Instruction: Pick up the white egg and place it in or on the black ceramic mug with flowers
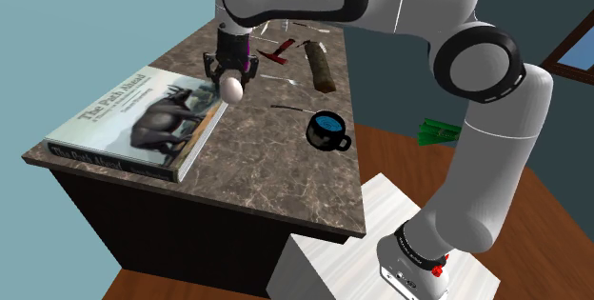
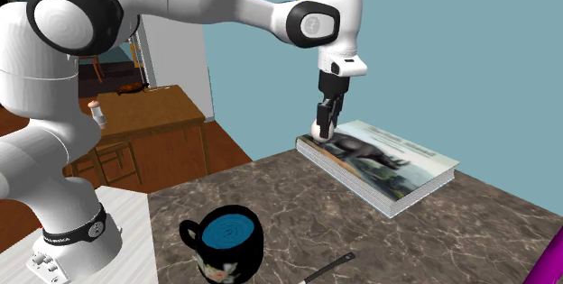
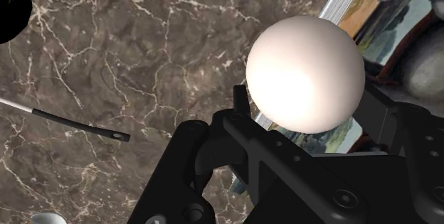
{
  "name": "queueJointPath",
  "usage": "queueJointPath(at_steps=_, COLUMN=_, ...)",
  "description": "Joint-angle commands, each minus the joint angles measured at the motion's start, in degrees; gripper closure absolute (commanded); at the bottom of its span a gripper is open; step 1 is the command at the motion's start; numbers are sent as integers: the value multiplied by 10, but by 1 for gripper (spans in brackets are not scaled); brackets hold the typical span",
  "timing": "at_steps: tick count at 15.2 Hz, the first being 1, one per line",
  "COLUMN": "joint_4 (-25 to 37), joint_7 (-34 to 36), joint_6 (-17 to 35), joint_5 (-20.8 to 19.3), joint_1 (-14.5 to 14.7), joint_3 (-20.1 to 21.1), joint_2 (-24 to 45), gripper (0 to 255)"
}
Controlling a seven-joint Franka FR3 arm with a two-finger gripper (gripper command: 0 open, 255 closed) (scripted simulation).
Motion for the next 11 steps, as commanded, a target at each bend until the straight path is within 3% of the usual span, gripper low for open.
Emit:
queueJointPath(at_steps=1, joint_4=17, joint_7=-1, joint_6=-17, joint_5=0, joint_1=0, joint_3=0, joint_2=0, gripper=255)
queueJointPath(at_steps=4, joint_4=36, joint_7=-1, joint_6=-36, joint_5=0, joint_1=1, joint_3=0, joint_2=0, gripper=255)
queueJointPath(at_steps=11, joint_4=-161, joint_7=-79, joint_6=17, joint_5=48, joint_1=-63, joint_3=-15, joint_2=-149, gripper=255)
